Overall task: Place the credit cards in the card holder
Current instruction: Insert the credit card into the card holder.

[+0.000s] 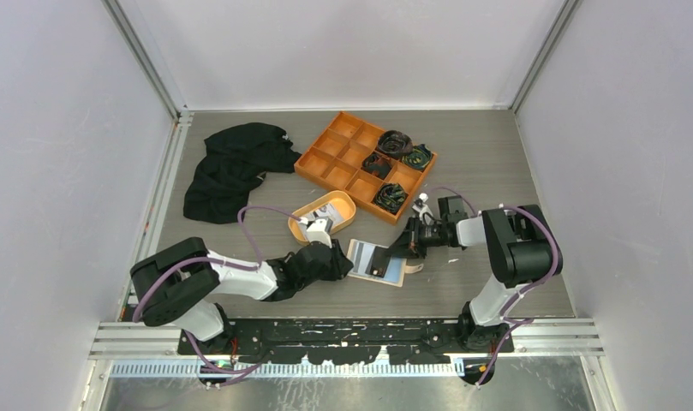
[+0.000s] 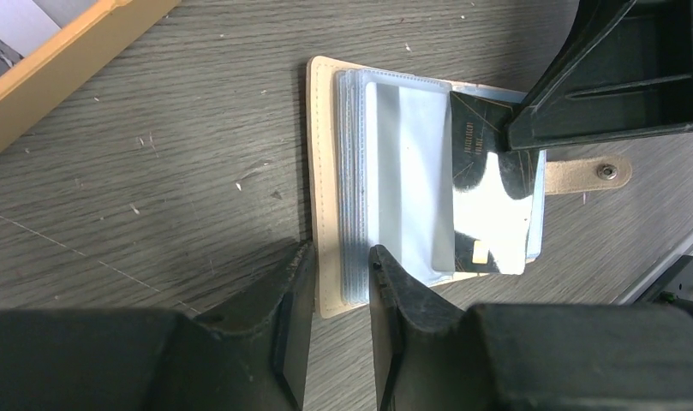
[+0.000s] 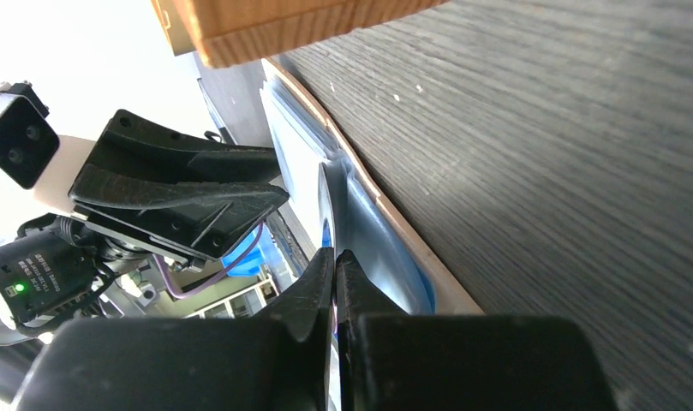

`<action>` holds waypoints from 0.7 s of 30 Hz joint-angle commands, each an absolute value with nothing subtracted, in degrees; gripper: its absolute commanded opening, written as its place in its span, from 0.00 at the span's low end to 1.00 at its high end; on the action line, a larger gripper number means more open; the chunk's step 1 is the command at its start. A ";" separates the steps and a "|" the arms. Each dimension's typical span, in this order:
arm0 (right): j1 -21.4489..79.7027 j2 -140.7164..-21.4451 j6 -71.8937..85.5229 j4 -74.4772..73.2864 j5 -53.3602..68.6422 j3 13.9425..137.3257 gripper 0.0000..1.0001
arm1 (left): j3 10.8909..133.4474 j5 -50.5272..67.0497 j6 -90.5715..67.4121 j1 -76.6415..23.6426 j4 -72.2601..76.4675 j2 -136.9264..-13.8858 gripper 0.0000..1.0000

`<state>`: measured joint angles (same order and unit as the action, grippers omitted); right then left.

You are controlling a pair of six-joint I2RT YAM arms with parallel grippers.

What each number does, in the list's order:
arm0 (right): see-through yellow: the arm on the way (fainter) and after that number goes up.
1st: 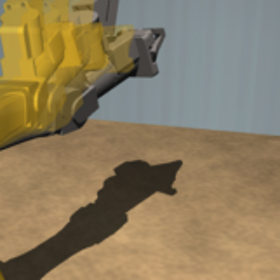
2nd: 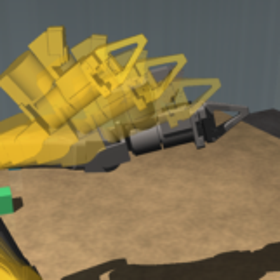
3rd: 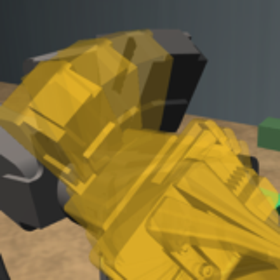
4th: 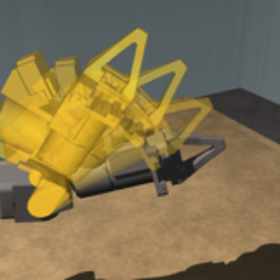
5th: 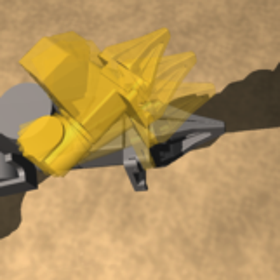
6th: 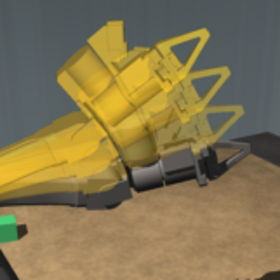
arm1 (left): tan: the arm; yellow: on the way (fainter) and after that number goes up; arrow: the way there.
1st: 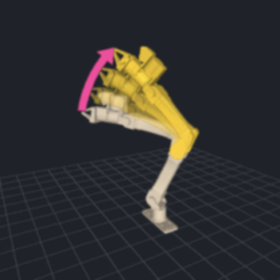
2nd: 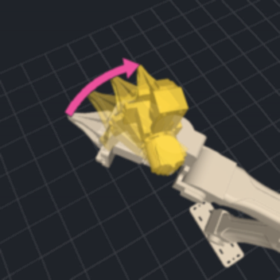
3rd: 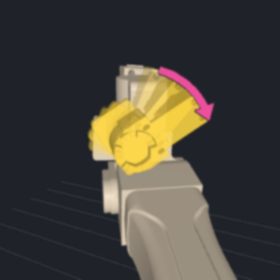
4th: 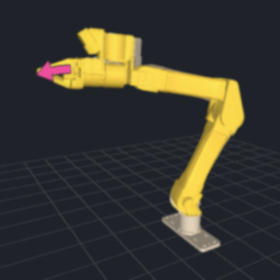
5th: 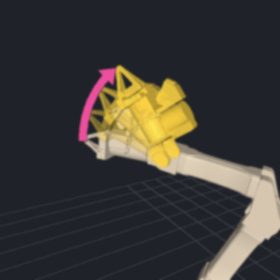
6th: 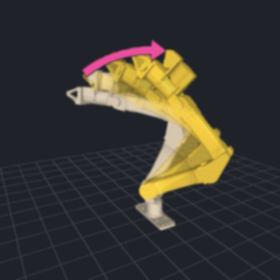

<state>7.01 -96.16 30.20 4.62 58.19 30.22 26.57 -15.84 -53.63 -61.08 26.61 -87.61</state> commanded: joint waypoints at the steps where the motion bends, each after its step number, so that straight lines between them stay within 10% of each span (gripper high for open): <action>1: 7.12 -98.16 32.34 8.23 57.77 30.04 0.01 | 27.30 -13.21 -52.62 -60.96 25.14 -90.01 0.29; 16: 10.00 -103.40 36.69 15.90 58.86 32.83 0.08 | 30.64 -8.36 -50.96 -60.95 27.25 -94.76 0.27; 21: 9.87 -102.38 30.48 5.30 59.23 36.68 0.25 | 30.53 -9.26 -50.89 -60.91 27.87 -93.62 0.28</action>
